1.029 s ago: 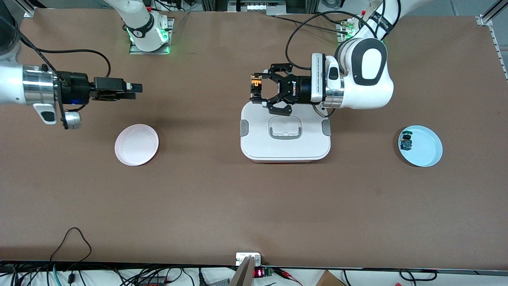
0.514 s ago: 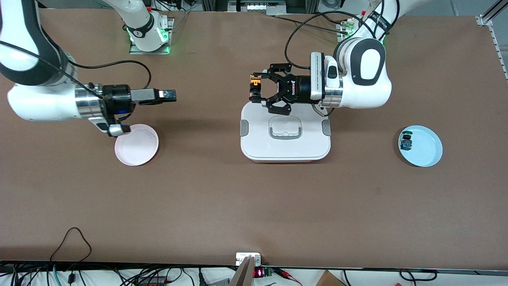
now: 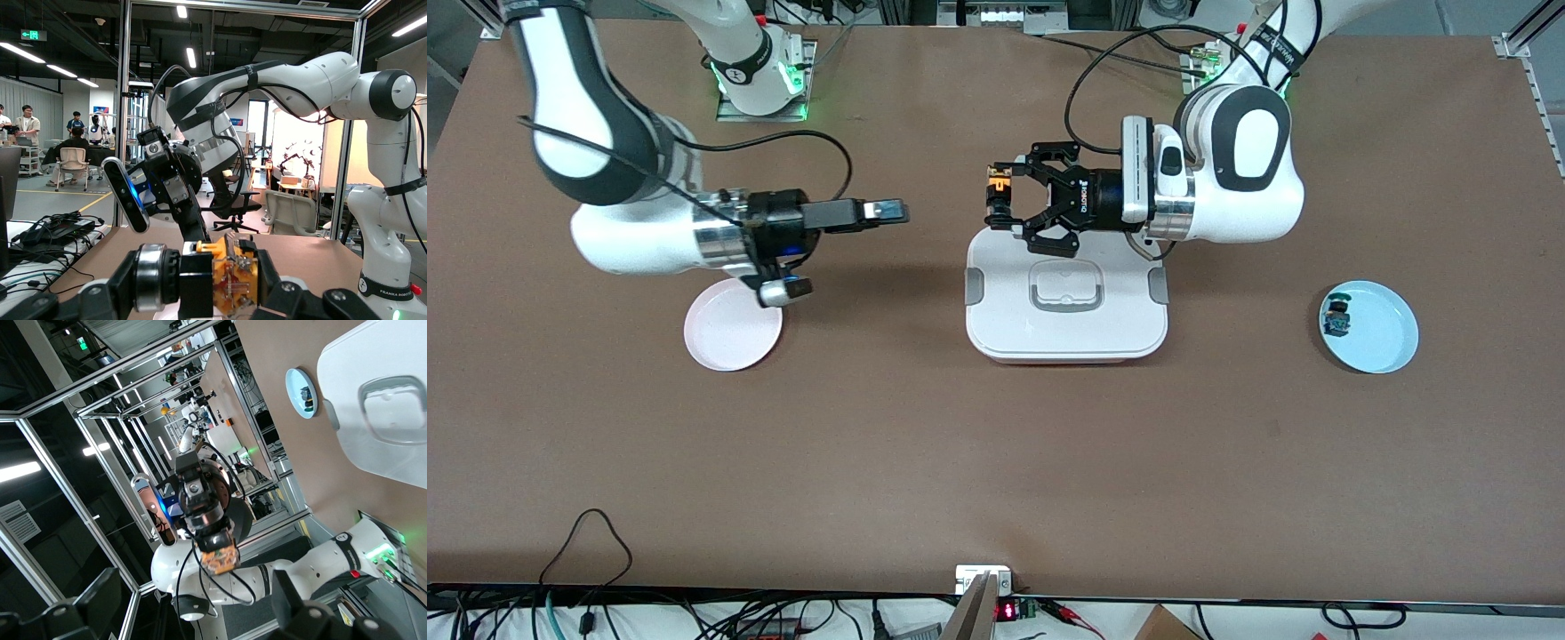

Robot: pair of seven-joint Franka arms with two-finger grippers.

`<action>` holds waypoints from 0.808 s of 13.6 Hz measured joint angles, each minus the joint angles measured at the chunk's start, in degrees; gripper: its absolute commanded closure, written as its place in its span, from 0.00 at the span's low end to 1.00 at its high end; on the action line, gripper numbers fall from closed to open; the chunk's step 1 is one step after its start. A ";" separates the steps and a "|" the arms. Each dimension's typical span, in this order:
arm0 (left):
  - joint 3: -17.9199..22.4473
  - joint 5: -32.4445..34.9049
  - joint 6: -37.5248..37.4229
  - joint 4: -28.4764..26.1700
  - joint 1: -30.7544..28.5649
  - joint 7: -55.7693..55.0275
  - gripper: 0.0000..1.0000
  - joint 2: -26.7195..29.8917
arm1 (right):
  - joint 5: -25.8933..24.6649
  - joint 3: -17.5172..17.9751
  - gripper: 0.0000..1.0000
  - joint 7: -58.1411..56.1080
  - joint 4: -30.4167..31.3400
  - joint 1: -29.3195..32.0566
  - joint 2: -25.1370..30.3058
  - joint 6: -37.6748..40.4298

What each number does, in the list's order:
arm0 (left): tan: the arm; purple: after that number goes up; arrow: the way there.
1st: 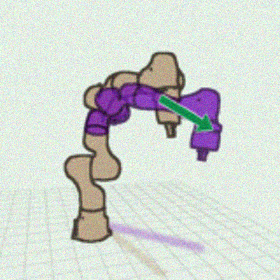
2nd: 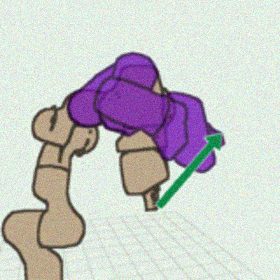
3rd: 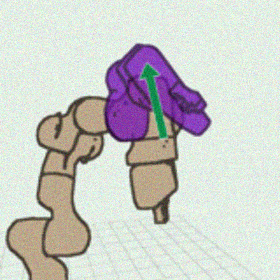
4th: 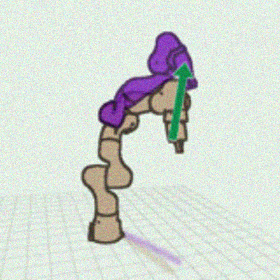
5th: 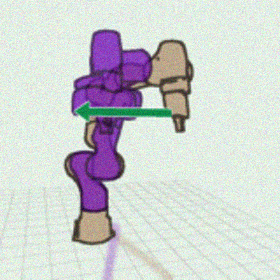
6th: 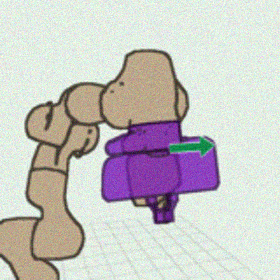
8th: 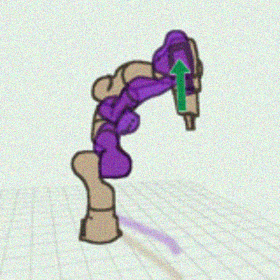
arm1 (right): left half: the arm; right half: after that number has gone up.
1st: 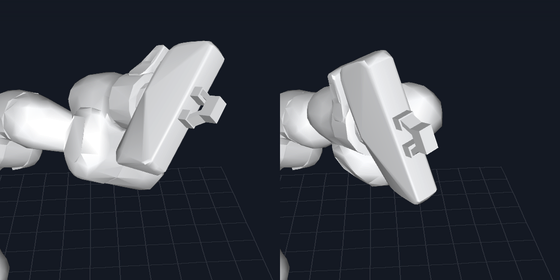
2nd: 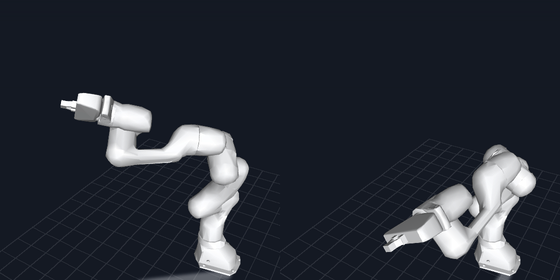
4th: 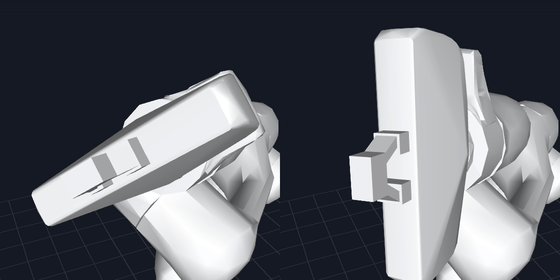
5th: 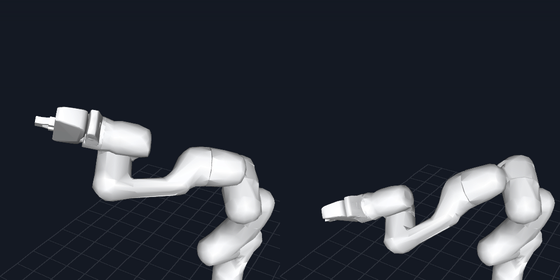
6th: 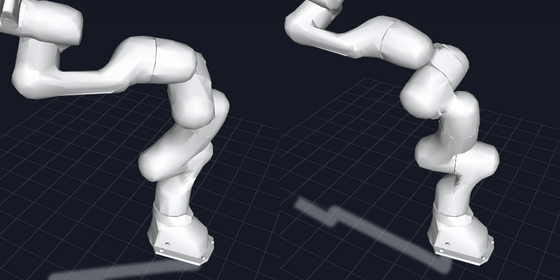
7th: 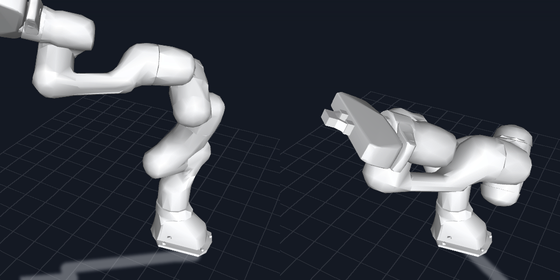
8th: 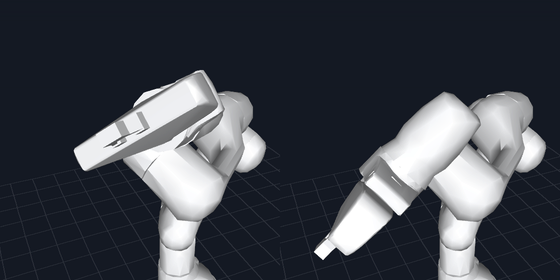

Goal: Transfer orange switch to right arm and place
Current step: 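Reach the right gripper toward the orange switch in the left gripper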

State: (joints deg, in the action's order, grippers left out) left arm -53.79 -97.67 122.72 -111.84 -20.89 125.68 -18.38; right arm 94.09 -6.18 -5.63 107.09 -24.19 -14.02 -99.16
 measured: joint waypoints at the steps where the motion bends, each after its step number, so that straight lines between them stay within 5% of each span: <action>1: 0.00 0.00 0.00 0.00 0.00 0.01 1.00 0.00 | 1.39 0.03 0.00 -1.34 0.00 -1.91 -0.58 -1.85; 7: -0.01 0.00 0.00 0.00 -0.01 0.05 1.00 0.00 | 9.62 0.08 0.00 -5.25 -0.20 -9.51 -1.88 -11.11; 11: -0.01 0.00 0.00 0.00 -0.01 0.09 1.00 0.00 | 10.47 -0.01 0.00 -5.54 -0.81 -9.80 -1.87 -11.95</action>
State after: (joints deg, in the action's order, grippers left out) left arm -53.80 -97.68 122.72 -111.84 -20.90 125.77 -18.38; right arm 104.56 -6.20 -11.17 106.28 -33.99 -15.89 -111.11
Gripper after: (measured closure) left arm 0.282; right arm 0.000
